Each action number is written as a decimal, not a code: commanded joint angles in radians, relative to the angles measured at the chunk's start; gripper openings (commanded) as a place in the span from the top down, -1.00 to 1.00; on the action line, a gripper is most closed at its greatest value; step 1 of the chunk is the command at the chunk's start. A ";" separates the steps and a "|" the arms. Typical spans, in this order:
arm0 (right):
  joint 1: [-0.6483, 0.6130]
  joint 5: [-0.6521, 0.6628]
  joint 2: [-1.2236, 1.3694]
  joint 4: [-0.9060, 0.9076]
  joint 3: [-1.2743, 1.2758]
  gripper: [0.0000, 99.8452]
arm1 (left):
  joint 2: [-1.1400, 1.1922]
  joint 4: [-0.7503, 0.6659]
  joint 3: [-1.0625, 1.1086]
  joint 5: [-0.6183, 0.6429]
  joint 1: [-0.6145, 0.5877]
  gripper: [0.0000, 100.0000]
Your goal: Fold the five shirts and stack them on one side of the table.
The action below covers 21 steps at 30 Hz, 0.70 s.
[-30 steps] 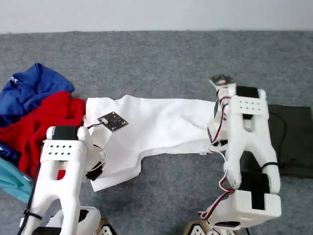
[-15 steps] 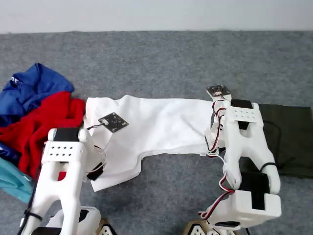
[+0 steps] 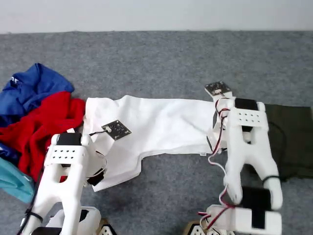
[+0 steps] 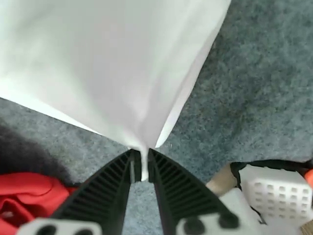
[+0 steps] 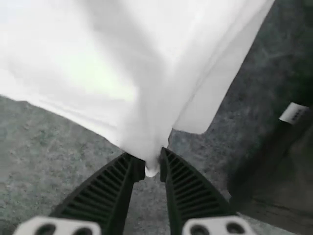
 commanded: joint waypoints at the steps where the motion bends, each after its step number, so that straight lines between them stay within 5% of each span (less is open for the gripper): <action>1: -0.010 0.015 -0.122 0.048 -0.006 0.77 | -0.021 -0.005 0.002 -0.011 0.002 0.97; 16: 0.015 0.011 -0.331 0.104 -0.005 0.67 | -0.029 0.034 -0.030 -0.012 0.000 0.79; 21: 0.085 0.008 -0.354 -0.008 -0.012 0.66 | -0.029 0.044 -0.124 -0.011 0.000 0.79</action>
